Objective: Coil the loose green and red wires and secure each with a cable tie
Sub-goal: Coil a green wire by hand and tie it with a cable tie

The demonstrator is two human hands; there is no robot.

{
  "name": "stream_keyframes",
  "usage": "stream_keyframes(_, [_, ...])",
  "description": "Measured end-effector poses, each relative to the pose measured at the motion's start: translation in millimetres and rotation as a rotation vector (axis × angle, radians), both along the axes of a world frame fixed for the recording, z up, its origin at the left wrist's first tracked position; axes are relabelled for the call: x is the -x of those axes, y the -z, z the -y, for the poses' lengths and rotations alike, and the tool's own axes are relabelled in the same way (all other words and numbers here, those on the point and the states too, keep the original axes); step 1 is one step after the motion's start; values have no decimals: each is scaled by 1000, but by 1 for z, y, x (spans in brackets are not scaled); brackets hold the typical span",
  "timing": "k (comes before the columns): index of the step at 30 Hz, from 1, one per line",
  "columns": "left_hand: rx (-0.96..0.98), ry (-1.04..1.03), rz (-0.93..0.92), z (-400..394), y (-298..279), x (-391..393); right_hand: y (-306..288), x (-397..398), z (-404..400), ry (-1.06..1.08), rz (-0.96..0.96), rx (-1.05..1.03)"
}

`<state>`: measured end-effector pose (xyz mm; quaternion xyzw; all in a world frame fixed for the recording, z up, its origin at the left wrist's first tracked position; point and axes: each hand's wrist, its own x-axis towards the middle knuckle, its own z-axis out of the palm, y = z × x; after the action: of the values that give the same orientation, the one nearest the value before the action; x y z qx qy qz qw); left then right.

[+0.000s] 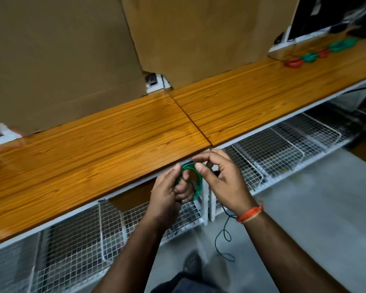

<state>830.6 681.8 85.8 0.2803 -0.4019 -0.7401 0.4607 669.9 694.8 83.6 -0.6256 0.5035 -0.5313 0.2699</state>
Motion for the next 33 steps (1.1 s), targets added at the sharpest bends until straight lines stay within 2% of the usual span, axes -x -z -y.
stream_keyframes(3, [-26,55,-38,18,2,30,13,20,4,12,57,-123])
stream_keyframes(6, [-27,58,8,42,9,63,19,43,9,10,143,-205])
stream_keyframes(11, [-32,179,85,87,17,124,33,90,42,233,-3,-172])
stream_keyframes(18, [-228,592,-30,161,11,194,36,163,89,510,-243,-111])
stream_keyframes(21, [-239,717,-37,183,17,227,42,188,99,605,-299,-101])
stream_keyframes(26, [-169,731,31,195,23,273,49,221,100,632,-168,-174])
stream_keyframes(31, [-329,638,-34,212,21,319,56,268,101,565,155,-232])
stream_keyframes(33, [-380,589,-75,223,25,340,69,294,95,561,222,-272])
